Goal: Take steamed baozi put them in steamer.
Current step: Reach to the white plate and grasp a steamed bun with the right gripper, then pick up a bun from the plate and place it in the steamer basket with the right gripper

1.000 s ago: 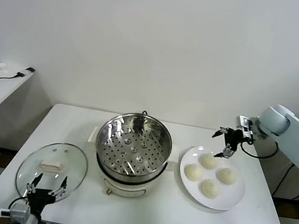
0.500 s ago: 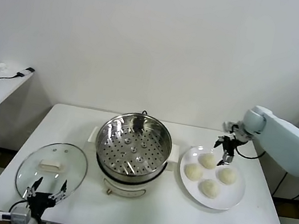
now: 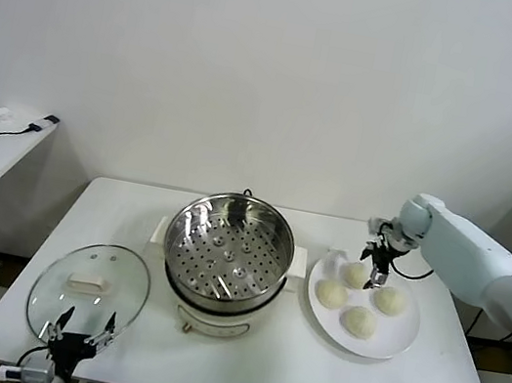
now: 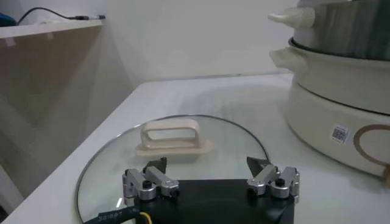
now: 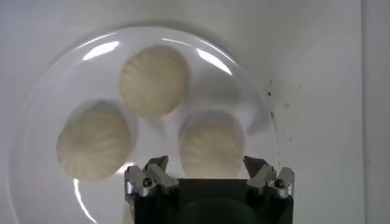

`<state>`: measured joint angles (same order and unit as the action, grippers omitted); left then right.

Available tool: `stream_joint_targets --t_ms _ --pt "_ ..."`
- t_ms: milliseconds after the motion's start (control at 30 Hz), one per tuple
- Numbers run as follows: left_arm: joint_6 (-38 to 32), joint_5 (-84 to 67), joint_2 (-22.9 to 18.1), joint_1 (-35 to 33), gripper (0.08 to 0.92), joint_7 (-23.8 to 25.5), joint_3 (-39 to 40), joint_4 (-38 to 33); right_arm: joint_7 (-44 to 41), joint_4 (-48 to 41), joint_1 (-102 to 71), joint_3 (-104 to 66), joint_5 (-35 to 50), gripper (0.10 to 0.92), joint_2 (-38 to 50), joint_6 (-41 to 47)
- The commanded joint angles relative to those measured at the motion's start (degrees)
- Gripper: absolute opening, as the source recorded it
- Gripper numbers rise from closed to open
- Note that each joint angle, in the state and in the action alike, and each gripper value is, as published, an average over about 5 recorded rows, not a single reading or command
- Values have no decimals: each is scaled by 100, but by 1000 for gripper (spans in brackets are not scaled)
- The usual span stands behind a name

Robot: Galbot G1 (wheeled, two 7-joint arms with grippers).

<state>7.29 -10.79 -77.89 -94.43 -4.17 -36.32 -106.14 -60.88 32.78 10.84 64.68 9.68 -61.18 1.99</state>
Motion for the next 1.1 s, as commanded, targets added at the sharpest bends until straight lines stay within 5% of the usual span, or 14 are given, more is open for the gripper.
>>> stream_joint_targets --t_ms 33,400,767,1100 --pt "-16 9 4 5 823 4 8 13 89 -402 -198 -325 -192 790 -281 8" --pt "-21 58 -33 -20 823 6 27 -20 42 -115 -46 -281 -238 660 -205 47" --pt "-5 90 -67 -91 823 -1 49 -192 -233 2564 3003 2243 1628 653 539 -19" --pt "47 104 -115 -104 823 -4 105 -400 -367 4498 5179 2878 2277 653 -376 -1441"
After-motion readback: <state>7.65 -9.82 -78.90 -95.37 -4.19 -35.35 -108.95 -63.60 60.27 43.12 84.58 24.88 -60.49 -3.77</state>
